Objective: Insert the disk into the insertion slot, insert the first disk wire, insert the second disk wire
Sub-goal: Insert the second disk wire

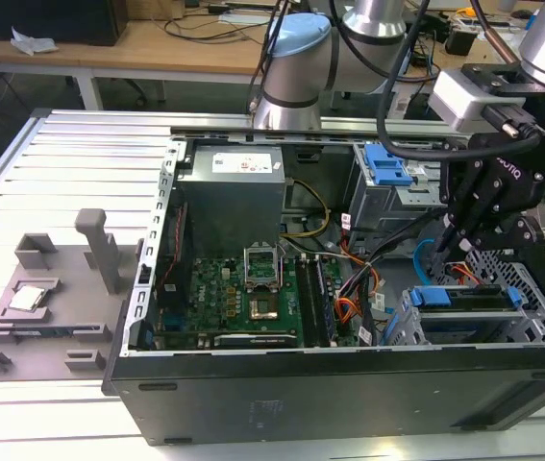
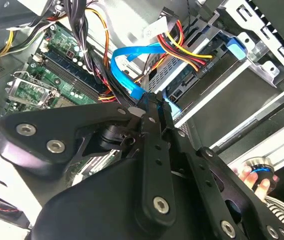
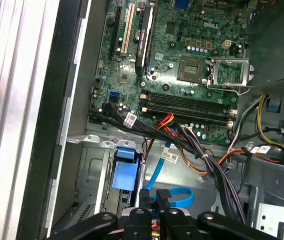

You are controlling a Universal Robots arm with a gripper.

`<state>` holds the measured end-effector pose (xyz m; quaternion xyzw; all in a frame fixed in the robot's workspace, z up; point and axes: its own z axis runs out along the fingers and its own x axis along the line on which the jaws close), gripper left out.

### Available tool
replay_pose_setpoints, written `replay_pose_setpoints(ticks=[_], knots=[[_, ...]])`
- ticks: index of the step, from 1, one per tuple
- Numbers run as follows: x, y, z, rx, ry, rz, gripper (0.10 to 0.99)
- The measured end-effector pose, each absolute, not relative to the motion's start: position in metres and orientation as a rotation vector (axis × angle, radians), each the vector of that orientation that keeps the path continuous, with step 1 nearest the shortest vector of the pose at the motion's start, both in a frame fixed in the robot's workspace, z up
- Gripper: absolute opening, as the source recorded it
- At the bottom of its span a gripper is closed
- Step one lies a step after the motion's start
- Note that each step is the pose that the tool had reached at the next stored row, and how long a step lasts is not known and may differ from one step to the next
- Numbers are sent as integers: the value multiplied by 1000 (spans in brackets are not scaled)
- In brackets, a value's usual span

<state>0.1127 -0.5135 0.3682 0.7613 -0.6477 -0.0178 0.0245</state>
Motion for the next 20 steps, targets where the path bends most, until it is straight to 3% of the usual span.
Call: replay_pose_setpoints(ticks=[20], knots=[[125,-534,365,2342,-2016,-58,165]])
